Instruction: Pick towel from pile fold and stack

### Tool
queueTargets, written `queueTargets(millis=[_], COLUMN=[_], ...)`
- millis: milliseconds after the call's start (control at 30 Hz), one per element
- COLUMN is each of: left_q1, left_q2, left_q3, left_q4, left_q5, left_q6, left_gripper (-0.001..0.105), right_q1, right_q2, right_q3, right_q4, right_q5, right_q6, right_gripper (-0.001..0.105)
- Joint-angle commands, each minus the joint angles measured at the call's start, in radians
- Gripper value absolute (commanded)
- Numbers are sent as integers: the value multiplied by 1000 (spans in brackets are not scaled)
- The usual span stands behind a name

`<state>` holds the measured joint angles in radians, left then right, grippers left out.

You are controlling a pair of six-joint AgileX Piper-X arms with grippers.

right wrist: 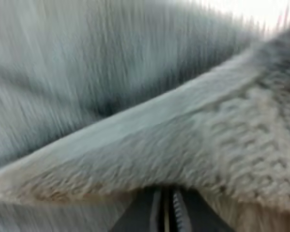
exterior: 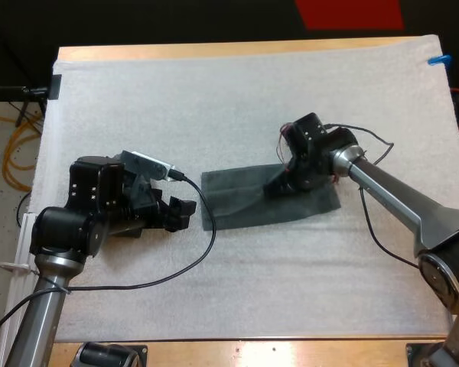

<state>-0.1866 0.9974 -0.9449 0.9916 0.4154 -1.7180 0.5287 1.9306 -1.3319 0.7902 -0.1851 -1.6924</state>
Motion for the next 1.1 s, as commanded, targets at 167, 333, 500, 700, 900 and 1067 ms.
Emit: queueTargets(millis=[167, 333, 500, 700, 900, 1067], left_q1=[-4, -4, -4, -4, -4, -4], left_q2=[-6, -6, -6, -6, -6, -6], left_q3=[-1, -1, -1, -1, -1, -1], left_q4=[-1, -1, -1, -4, 39, 62], left_q5=[8, 8, 8, 8, 8, 8], left_q6=[-6, -6, -6, -6, -6, -6], left_gripper=[69, 69, 69, 69, 69, 69], right_q1=[-40, -69, -60, 35, 130, 184], right_q2=[-16, -64, -114, -125, -99, -22], right_q3=[-13, -15, -15, -15, -15, -15], right_q4=[-213, -232, -172, -19, 15, -7], right_q5=[41, 124, -70, -107, -104, -104], right_q6=[246, 258, 198, 74, 43, 53], right_gripper=[0, 0, 0, 0, 0, 0])
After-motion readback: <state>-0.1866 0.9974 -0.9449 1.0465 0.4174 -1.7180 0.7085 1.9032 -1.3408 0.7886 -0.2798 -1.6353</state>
